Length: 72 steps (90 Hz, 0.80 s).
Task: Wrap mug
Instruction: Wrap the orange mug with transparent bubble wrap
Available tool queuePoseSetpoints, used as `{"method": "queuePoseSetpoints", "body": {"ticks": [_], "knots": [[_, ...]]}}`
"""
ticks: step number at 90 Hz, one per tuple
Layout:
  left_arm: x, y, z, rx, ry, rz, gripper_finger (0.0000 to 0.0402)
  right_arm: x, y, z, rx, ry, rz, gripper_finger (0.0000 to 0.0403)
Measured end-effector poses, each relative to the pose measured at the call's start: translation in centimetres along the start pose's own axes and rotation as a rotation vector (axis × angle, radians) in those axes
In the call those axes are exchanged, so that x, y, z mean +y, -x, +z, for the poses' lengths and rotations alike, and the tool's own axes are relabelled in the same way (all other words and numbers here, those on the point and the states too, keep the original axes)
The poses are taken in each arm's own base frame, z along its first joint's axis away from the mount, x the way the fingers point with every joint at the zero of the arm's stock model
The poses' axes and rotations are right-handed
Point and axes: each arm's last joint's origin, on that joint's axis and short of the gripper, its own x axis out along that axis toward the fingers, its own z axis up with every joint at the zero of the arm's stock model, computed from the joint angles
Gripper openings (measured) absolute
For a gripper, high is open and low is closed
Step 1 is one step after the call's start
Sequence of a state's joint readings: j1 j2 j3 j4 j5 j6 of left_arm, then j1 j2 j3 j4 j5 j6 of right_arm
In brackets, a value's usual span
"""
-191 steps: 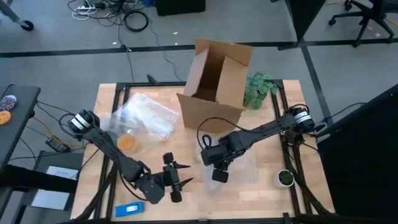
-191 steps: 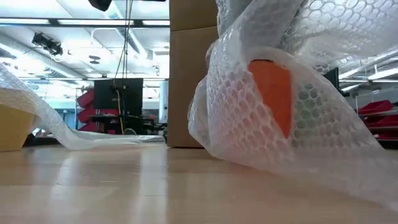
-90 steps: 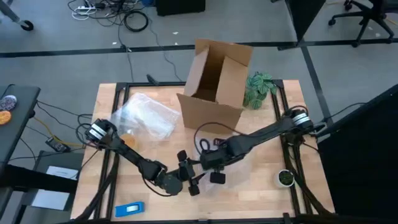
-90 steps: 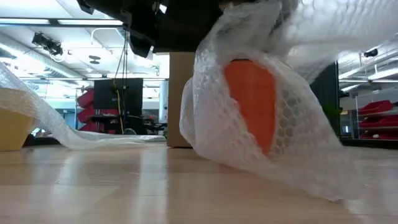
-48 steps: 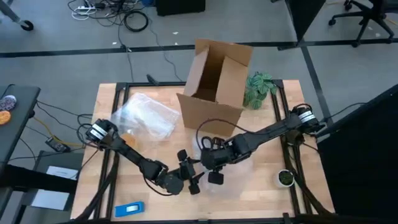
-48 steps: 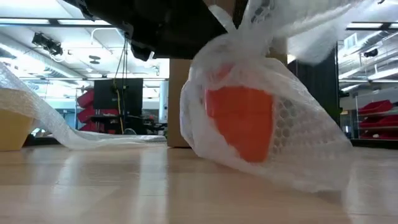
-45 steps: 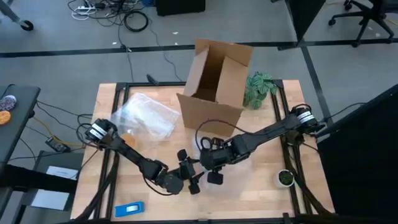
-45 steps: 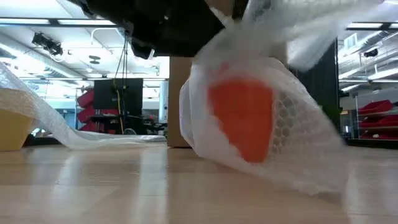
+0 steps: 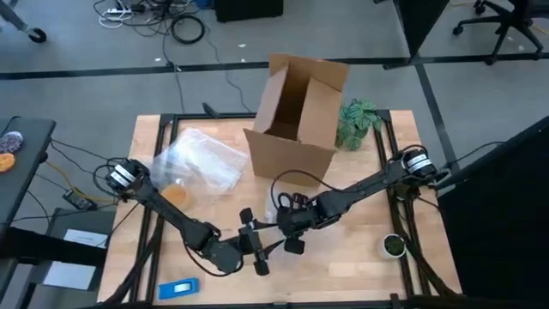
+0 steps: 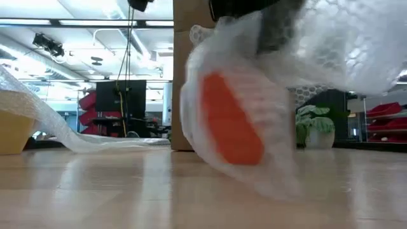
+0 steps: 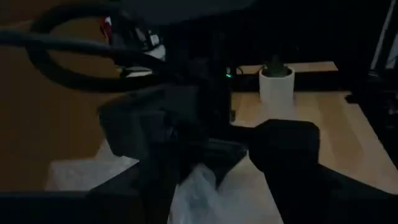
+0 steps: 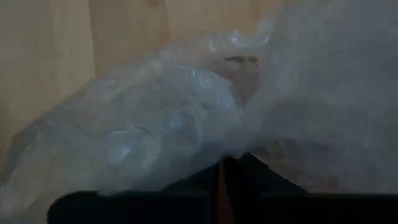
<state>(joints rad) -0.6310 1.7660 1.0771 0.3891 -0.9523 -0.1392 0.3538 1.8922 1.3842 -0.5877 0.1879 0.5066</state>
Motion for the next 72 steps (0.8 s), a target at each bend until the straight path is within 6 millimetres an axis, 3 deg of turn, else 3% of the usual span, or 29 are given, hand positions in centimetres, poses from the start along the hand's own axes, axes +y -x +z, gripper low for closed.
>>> {"method": "queuePoseSetpoints", "body": {"ticks": [26,47,72], "knots": [[0.3,-2.0,-1.9,0.044,-0.011,0.039,0.0209,0.1,0.0,0.2,-0.030,0.035,0.016,0.0000],[0.5,-2.5,-3.5,0.111,-0.100,0.063,0.0209,0.9,1.6,0.2,-0.082,0.077,0.032,0.0000],[0.8,-0.2,-1.8,0.095,-0.069,0.005,0.0209,1.6,2.1,-0.1,-0.084,0.099,0.059,0.0000]]}}
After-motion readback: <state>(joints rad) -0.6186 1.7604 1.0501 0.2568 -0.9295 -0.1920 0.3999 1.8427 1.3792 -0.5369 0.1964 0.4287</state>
